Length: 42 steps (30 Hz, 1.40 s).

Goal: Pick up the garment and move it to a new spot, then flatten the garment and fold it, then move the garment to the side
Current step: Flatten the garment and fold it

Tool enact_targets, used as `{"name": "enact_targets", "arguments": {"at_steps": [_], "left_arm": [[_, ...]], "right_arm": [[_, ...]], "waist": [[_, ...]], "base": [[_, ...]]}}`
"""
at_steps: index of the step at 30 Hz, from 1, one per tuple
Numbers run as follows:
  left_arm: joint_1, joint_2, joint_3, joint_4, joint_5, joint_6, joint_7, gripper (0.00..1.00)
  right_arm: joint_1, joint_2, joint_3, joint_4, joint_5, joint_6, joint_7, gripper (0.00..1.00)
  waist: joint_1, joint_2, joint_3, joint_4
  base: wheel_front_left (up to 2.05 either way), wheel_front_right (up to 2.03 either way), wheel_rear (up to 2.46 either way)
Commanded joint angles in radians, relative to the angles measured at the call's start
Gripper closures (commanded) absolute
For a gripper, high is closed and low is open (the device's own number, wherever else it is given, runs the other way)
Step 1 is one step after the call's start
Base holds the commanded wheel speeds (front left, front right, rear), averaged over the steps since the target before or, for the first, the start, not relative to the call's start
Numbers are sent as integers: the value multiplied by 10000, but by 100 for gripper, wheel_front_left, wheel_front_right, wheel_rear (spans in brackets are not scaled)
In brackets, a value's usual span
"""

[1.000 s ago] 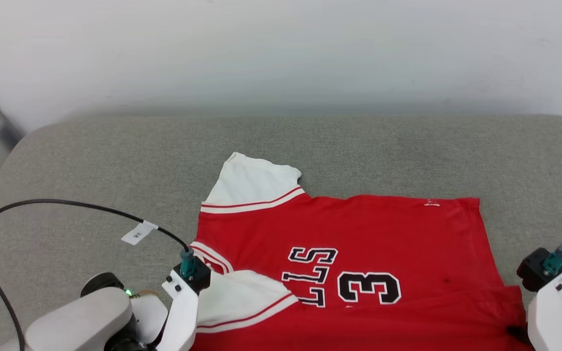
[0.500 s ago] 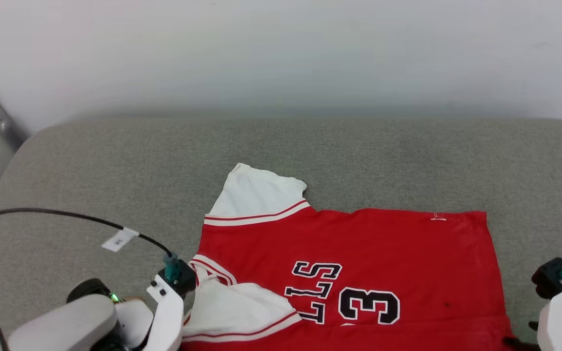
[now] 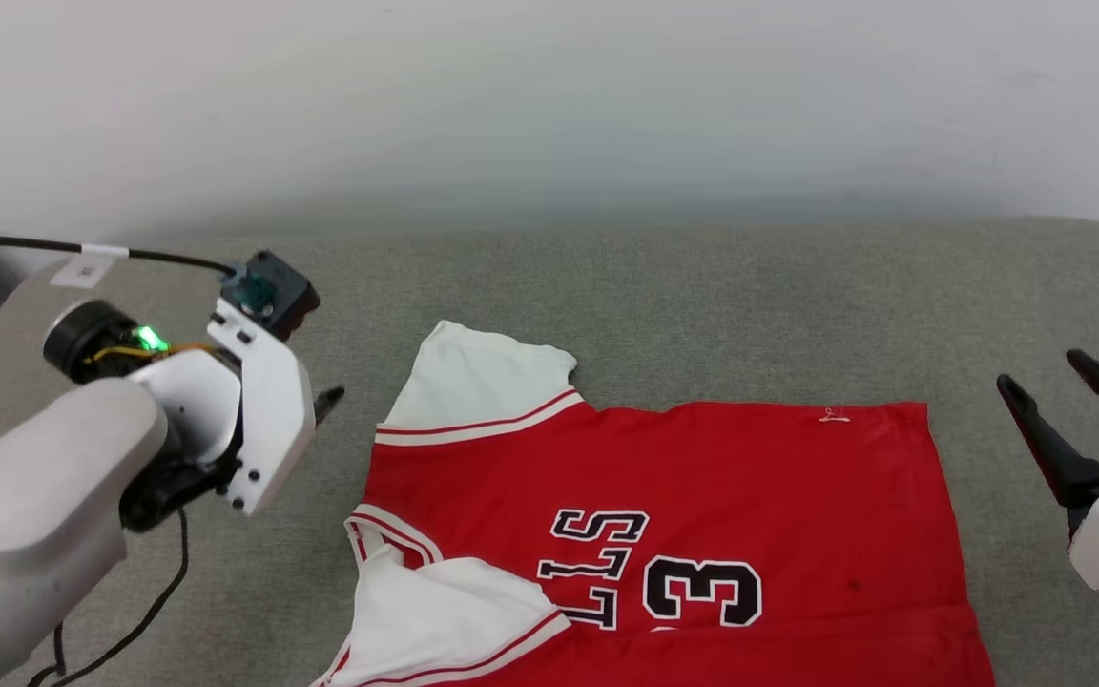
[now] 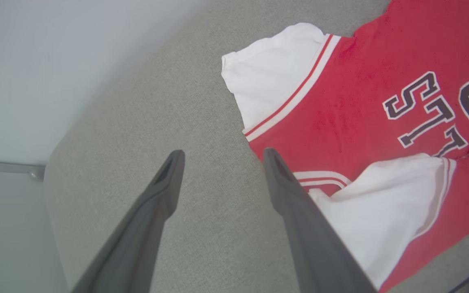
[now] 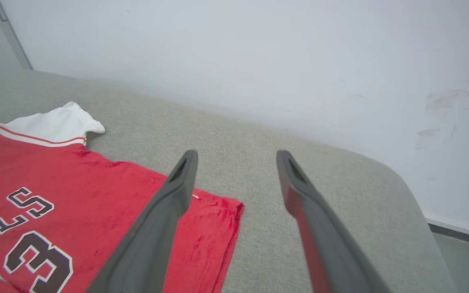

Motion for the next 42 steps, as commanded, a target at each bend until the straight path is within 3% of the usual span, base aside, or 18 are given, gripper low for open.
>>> {"name": "enact_targets", "arguments": {"at_steps": [1, 4, 10, 17, 20, 30, 39, 40, 41, 42], "left_arm": [[-378, -338, 185, 440, 354, 205, -564, 0], [-897, -667, 444, 1148, 550, 350, -995, 0], [-2161, -1220, 772, 2383, 588, 178, -924, 0], [-3560, -1560, 916, 3468, 325, -148, 138, 0], [-3998, -1570, 793, 3722, 96, -305, 1065, 0], [-5081, -1419, 42, 3693, -501, -520, 4161, 0], [-5059, -974, -949, 3264, -394, -521, 5322, 0], [-5026, -949, -978, 3223, -455, -522, 5286, 55], [-4995, -922, -1025, 3180, -463, -523, 5269, 100], [-4972, -882, -1066, 3117, -501, -523, 5290, 100]], "right_arm": [[363, 626, -740, -339, -566, -8, -568, 0], [643, 1471, -1729, -1167, -1443, -9, -1310, 0], [1656, 3552, -3534, -2958, -2910, -8, -2101, 0], [2645, 5254, -4078, -4590, -4009, -8, -1938, 0], [2652, 5510, -3991, -4851, -4109, -8, -1997, 0], [1885, 5274, -3447, -4401, -3992, -8, -2332, 0], [1295, 5158, -3017, -3615, -3879, -8, -2693, 0], [1245, 5140, -2962, -3518, -3846, -8, -2710, 0], [1186, 5119, -2943, -3458, -3842, -8, -2725, 0], [1130, 5089, -2937, -3390, -3836, -8, -2743, 0]], "waist": [[0, 0, 261, -210], [0, 0, 650, -502], [0, 0, 1644, -1030], [0, 0, 2978, -1573], [0, 0, 3539, -1843], [0, 0, 4797, -2349], [0, 0, 5304, -2528], [0, 0, 5321, -2531], [0, 0, 5324, -2524], [0, 0, 5305, -2507]], "base": [[0, 0, 0], [0, 0, 0], [0, 0, 0], [0, 0, 0], [0, 0, 0], [0, 0, 0], [0, 0, 0], [0, 0, 0], [0, 0, 0], [0, 0, 0]]}}
